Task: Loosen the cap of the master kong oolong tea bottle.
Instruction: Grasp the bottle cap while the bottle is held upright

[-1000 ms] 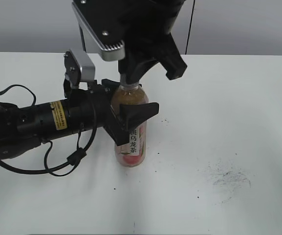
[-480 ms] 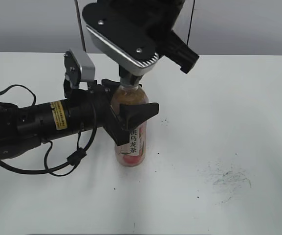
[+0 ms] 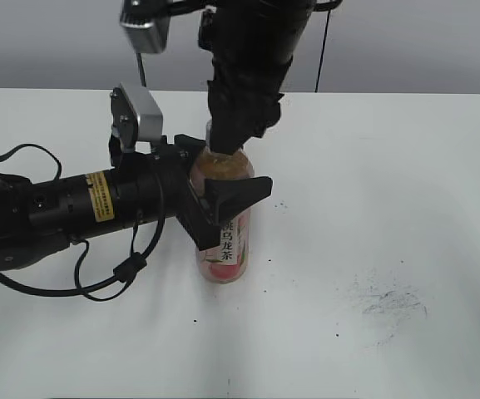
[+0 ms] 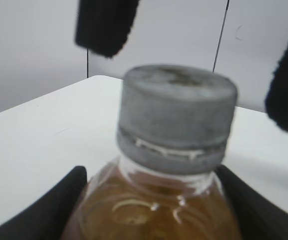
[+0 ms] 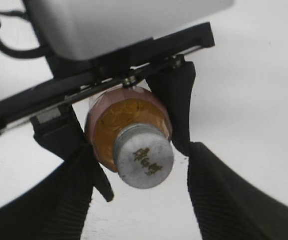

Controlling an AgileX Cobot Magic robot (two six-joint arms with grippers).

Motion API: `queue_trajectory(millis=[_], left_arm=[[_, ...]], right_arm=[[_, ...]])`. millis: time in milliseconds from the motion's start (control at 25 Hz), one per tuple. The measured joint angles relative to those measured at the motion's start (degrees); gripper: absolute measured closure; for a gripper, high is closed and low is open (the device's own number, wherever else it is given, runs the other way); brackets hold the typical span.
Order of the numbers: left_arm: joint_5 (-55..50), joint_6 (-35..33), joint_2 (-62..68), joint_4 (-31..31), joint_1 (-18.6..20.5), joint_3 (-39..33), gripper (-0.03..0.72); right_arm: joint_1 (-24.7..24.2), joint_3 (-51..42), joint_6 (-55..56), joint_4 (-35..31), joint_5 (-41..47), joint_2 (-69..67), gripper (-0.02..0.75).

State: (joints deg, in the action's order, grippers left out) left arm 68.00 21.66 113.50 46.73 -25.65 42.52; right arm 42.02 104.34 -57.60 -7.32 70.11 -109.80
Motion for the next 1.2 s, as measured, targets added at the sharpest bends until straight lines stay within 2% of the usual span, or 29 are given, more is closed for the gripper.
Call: queue_trajectory(millis=[320, 520, 680, 1080, 1200], left_arm=[[0.0, 0.0, 0.0, 0.05, 0.0, 0.0, 0.241], [0.05, 0.0, 0.0, 0.11, 0.0, 0.0, 0.241], [0.05, 0.0, 0.0, 0.11, 0.0, 0.0, 0.241], [0.05, 0.0, 0.0, 0.11, 0.0, 0.0, 0.241], [0.05, 0.0, 0.0, 0.16, 0.0, 0.0, 0.241]], right_arm=[[0.0, 0.0, 37.53, 0.0, -0.02, 0.0, 0.278], [0.0, 0.0, 53.09, 0.0, -0.02, 0.0, 0.278], [0.0, 0.0, 57.6, 0.0, -0.02, 0.0, 0.283], [0.0, 0.0, 58.48, -0.33, -0.02, -1.91, 0.313], [0.0, 0.0, 58.17, -0.33, -0.02, -2.1, 0.358]])
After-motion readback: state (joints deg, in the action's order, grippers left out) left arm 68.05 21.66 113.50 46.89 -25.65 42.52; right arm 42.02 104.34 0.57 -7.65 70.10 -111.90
